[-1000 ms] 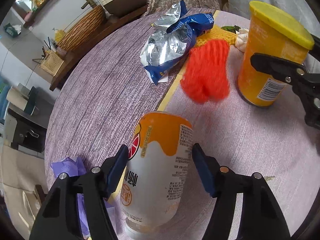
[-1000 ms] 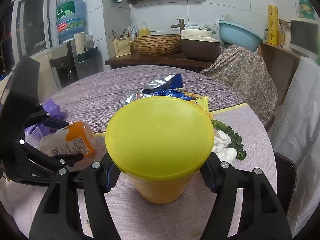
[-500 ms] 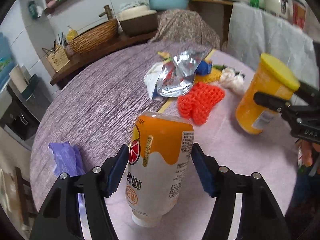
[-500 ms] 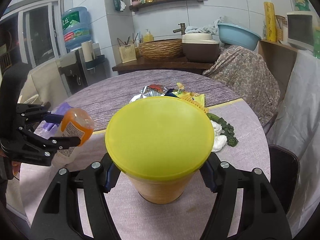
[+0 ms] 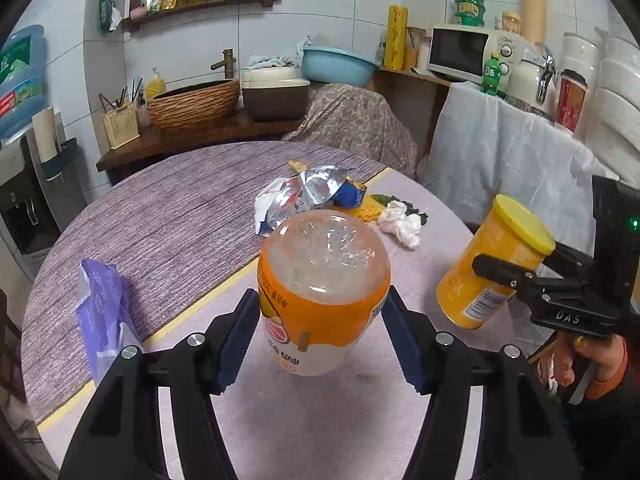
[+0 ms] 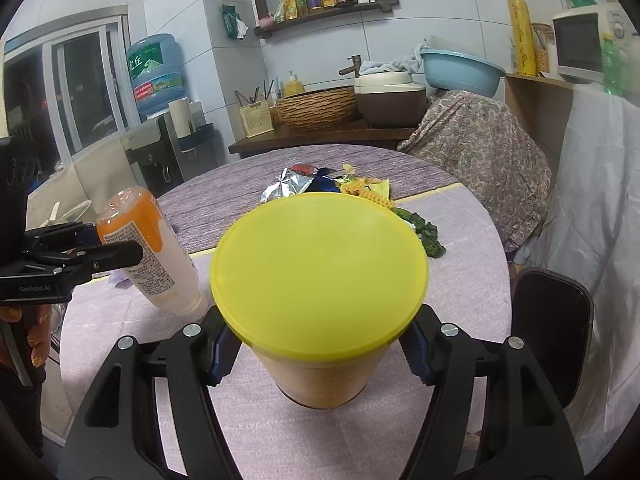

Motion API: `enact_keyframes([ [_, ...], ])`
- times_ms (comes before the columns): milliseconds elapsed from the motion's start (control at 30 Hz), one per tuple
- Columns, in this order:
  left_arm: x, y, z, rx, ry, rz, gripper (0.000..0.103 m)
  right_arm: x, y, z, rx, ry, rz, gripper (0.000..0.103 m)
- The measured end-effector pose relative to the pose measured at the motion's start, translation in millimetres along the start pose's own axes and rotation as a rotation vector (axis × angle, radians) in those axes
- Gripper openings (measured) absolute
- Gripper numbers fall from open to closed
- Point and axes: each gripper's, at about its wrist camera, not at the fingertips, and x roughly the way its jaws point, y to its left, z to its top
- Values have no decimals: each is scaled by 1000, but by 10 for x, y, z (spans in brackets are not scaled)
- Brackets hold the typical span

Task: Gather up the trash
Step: 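Carry the bottle and chip can to the black bin and release both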

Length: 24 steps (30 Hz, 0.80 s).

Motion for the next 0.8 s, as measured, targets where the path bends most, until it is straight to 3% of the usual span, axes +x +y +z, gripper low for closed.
enact_keyframes([
  [200, -48, -139, 45, 10, -12, -20, 62, -103, -159, -40, 21, -8, -10, 67],
  [433, -55, -460, 234, 47, -51, -96, 62, -292, -423, -58, 49, -43, -48, 67],
  [800, 280, -1278, 650, 135, -80, -256, 62, -378, -1296, -64, 147, -65, -260, 67],
])
